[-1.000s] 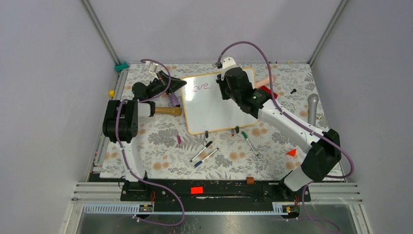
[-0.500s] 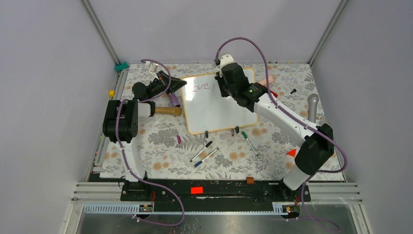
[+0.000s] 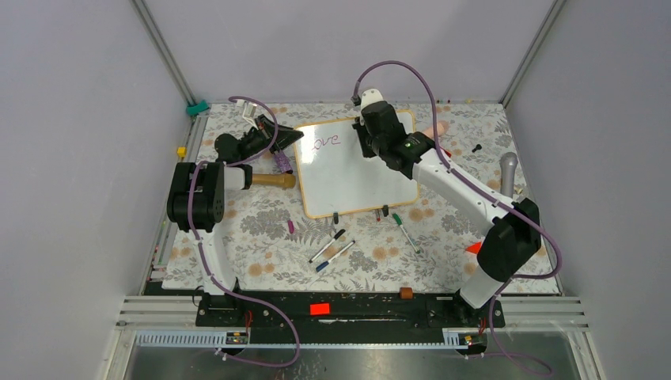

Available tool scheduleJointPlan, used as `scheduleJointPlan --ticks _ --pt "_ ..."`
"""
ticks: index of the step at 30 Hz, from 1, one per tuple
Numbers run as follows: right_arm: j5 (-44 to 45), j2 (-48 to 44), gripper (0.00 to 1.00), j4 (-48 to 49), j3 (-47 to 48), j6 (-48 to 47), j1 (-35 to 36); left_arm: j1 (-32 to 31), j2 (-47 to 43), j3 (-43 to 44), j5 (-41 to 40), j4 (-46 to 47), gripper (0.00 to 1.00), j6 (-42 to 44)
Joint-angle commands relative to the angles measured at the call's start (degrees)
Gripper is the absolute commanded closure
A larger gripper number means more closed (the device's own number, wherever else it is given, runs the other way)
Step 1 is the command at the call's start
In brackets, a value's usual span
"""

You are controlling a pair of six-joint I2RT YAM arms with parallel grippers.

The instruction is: Write a sentence on the whiteboard

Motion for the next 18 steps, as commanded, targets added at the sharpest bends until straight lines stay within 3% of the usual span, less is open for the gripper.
scheduleJointPlan --ticks 1,18 --pt "1.31 0.89 1.00 0.82 3.11 0.75 -0.62 -2.08 1.36 -2.12 6.92 1.22 1.00 7.83" --pt "0.00 2.51 1.00 2.24 3.33 0.84 -1.02 -2.08 1.27 -2.21 6.89 1.24 1.00 7.91"
